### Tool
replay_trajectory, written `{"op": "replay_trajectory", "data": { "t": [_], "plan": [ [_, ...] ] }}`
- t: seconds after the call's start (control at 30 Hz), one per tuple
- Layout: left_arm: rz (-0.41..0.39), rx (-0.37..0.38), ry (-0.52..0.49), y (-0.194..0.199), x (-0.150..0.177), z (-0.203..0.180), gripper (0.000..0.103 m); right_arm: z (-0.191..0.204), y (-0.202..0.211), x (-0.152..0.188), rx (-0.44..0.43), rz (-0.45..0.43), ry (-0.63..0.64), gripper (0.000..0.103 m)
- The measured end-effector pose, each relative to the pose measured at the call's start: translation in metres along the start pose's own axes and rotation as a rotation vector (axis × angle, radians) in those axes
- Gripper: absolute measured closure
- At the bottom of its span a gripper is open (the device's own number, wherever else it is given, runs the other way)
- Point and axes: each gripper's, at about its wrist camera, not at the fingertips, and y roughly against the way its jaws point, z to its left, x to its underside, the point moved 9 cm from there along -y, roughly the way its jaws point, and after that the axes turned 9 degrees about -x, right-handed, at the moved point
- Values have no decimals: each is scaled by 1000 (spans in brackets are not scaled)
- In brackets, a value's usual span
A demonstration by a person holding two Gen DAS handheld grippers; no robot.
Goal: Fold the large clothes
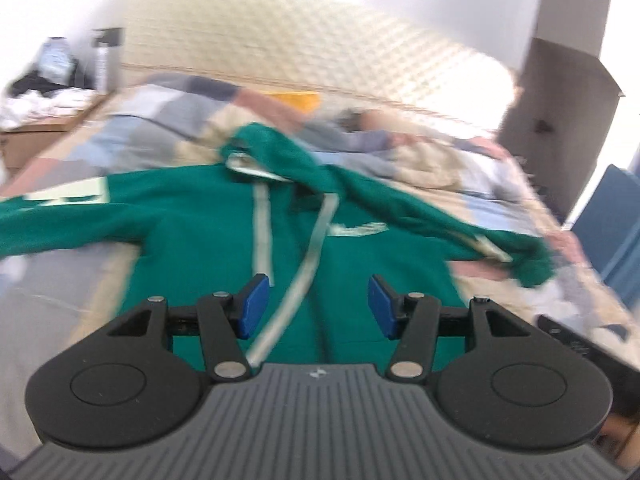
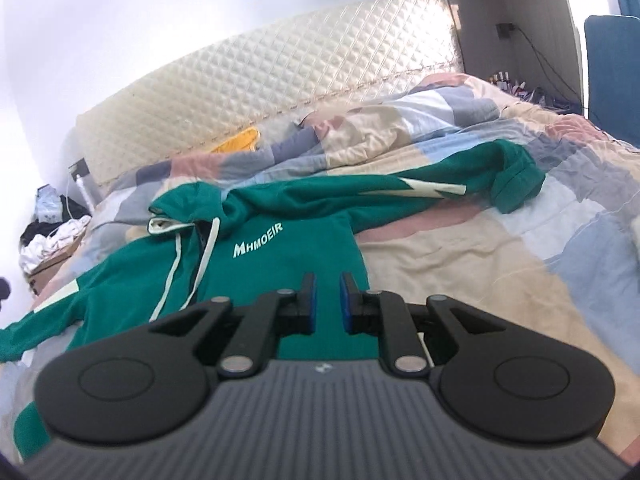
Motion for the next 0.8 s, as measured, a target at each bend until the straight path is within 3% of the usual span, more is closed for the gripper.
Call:
{"op": "replay_trajectory", "data": {
  "t": [0.1,0.23,0.43,0.47,0.53,0.8],
  "plan": [
    [-12,24,-49,-16,3,-29,42,-2,3,-4,-6,-18,-10,87],
    [9,66,-75,-38,30,-46,42,1,1,1,1,-11,1,87],
    [67,23,-61,-77,70,-11,42,3,-18,13,9,49,-11,86],
    [78,17,-59,-81,75,-4,42,2,-23,14,13,61,-25,84],
    [116,-1,-62,-89,85,9,42,-1,-32,18,11,76,-59,50],
    [200,15,-1,-110,109,28,41,-41,-114,13,14,198,-228,46]
  ]
}}
